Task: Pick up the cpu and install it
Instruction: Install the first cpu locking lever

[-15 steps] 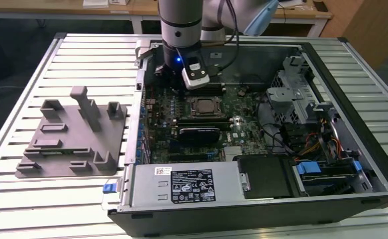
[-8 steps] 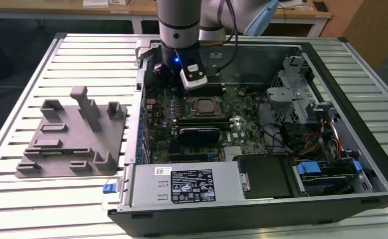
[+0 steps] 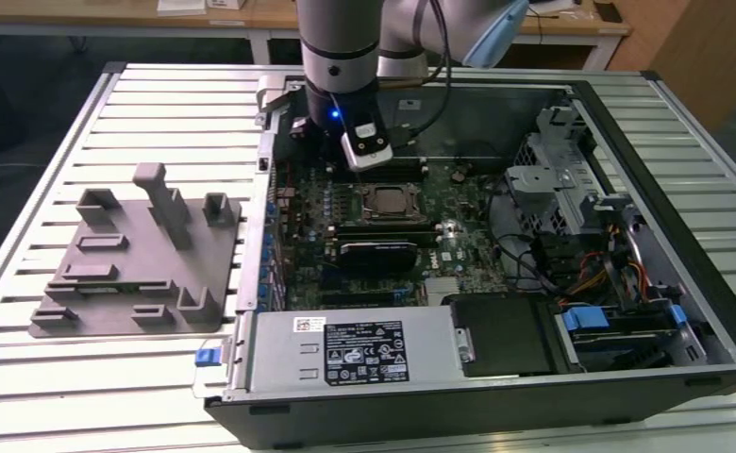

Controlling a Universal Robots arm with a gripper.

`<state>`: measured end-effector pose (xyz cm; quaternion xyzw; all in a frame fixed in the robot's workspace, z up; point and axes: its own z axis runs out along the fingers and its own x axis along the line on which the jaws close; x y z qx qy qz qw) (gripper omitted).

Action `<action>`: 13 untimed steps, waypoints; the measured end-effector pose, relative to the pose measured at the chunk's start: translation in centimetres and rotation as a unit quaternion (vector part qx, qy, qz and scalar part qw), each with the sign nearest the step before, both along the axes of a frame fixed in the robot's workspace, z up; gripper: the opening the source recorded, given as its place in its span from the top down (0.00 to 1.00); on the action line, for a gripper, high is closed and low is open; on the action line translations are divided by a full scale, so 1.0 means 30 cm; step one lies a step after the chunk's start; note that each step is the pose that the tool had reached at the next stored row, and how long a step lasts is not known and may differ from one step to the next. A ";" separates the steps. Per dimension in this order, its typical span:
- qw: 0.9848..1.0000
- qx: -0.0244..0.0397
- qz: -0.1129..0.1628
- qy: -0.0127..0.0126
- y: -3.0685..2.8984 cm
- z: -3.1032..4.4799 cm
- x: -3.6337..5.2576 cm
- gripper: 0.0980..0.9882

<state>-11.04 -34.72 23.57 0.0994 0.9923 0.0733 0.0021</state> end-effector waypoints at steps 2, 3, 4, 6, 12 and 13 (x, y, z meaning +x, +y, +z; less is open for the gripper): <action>1.000 0.001 0.000 0.000 0.000 0.000 -0.002 0.99; 1.000 0.001 0.000 0.000 0.000 0.000 -0.003 0.99; 1.000 0.001 0.000 0.000 0.000 0.000 -0.004 0.99; 1.000 0.005 0.000 0.000 0.000 0.000 -0.006 0.99; 1.000 0.031 0.000 0.000 0.000 0.000 -0.012 0.99; 0.999 0.038 0.000 0.000 0.000 0.000 -0.012 0.99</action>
